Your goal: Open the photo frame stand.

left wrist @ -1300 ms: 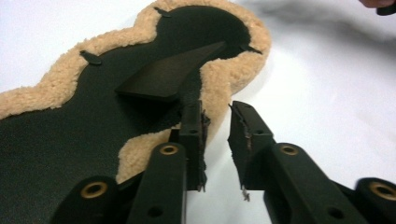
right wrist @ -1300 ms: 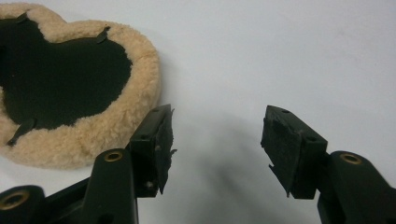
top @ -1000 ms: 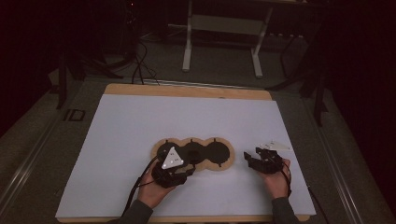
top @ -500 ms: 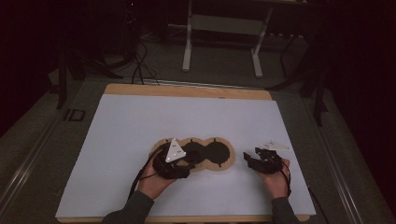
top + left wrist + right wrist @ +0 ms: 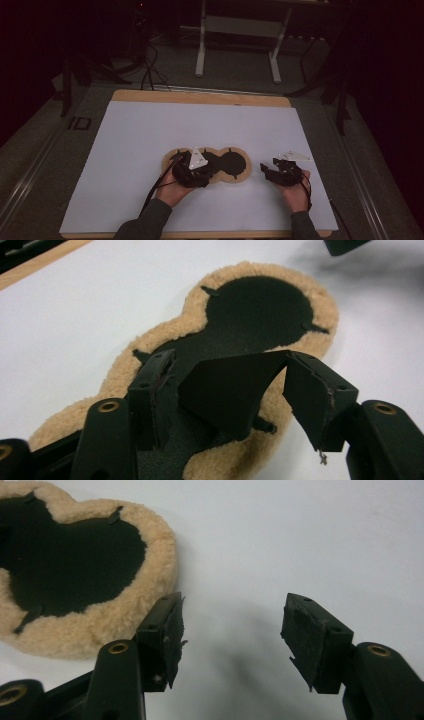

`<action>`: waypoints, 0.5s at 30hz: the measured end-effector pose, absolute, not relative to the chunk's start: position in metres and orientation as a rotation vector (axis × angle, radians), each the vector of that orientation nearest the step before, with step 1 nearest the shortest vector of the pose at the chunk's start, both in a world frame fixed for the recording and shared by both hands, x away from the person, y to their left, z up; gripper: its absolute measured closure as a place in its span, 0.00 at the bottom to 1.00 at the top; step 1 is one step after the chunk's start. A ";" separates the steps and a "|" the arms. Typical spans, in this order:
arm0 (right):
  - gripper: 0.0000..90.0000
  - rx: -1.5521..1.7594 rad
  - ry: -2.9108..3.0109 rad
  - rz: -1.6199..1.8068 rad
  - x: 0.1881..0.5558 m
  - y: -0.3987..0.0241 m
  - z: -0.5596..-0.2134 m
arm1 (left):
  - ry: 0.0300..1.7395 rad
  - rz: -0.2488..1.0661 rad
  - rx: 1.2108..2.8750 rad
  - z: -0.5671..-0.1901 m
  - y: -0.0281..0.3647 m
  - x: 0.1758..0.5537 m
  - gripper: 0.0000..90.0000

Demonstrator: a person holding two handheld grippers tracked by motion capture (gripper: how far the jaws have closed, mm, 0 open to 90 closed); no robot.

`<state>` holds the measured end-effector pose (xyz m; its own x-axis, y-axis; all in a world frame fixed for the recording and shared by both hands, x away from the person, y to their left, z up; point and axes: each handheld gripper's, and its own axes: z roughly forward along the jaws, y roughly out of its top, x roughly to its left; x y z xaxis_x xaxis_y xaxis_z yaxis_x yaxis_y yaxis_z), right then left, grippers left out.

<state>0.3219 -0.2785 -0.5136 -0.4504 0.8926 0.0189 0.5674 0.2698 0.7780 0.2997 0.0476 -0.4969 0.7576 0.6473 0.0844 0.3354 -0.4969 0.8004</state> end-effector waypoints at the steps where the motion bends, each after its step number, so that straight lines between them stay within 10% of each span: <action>1: 0.45 1.320 2.119 1.033 0.322 -0.278 -0.514 | 0.734 0.479 2.123 -0.497 0.048 0.300 0.44; 15: 0.44 1.324 2.122 1.032 0.322 -0.279 -0.514 | 0.710 0.543 2.211 -0.511 0.031 0.303 0.49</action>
<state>0.3223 -0.2787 -0.5136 -0.4499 0.8927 0.0246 0.5707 0.2662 0.7768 0.3028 0.0309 -0.5106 0.7572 0.6332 0.1604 0.3201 -0.5737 0.7539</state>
